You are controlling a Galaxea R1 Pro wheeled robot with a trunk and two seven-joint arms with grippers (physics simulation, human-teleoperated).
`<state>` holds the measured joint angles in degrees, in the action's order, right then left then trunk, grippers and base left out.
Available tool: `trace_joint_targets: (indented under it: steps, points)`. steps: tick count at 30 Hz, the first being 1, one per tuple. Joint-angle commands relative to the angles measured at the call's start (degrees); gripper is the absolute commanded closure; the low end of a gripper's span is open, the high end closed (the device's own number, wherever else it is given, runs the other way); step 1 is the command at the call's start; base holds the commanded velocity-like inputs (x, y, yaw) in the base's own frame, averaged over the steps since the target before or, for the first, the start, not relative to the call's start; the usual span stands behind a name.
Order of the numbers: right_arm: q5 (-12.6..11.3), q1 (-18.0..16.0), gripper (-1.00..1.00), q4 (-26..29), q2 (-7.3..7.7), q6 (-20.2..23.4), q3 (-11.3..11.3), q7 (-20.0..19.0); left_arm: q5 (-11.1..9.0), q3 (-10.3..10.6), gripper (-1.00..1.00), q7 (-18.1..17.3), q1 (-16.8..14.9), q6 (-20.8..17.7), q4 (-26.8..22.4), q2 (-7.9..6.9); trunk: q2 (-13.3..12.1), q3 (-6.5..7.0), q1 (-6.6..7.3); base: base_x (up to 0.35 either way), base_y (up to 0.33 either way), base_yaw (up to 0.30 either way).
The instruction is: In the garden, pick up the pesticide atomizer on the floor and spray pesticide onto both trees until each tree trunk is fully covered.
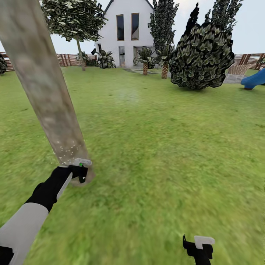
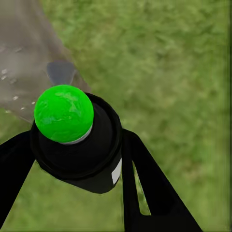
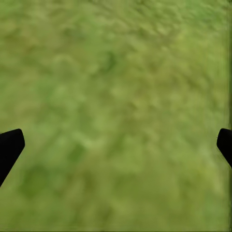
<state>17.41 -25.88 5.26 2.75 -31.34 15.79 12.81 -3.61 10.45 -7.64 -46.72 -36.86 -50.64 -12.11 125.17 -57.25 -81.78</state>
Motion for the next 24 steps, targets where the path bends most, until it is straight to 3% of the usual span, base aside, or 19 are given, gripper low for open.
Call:
trace_joint_targets:
  steps: [1, 13, 24]
  points:
    - [0.61, -0.05, -1.0, -0.08, 0.0, -0.13, 0.29, 0.29, -0.35, 0.16, 1.0, 0.11, -0.04, -0.32, -0.08, -0.07, 0.02, -0.05, -0.01, 0.16, -0.255, 0.005]
    - [0.61, -0.05, -1.0, -0.08, -0.03, -0.13, 0.29, 0.29, -0.27, -1.24, 1.0, 0.26, 0.24, -0.23, 0.62, -0.34, 0.02, -0.05, -0.01, 0.159, -0.255, 0.251]
    - [0.61, -0.05, -1.0, -0.08, -0.03, -0.13, 0.29, 0.29, -0.33, -0.87, 1.0, 0.07, 0.4, -0.24, 2.33, 0.37, 0.02, -0.05, -0.01, 0.159, -0.255, 0.246]
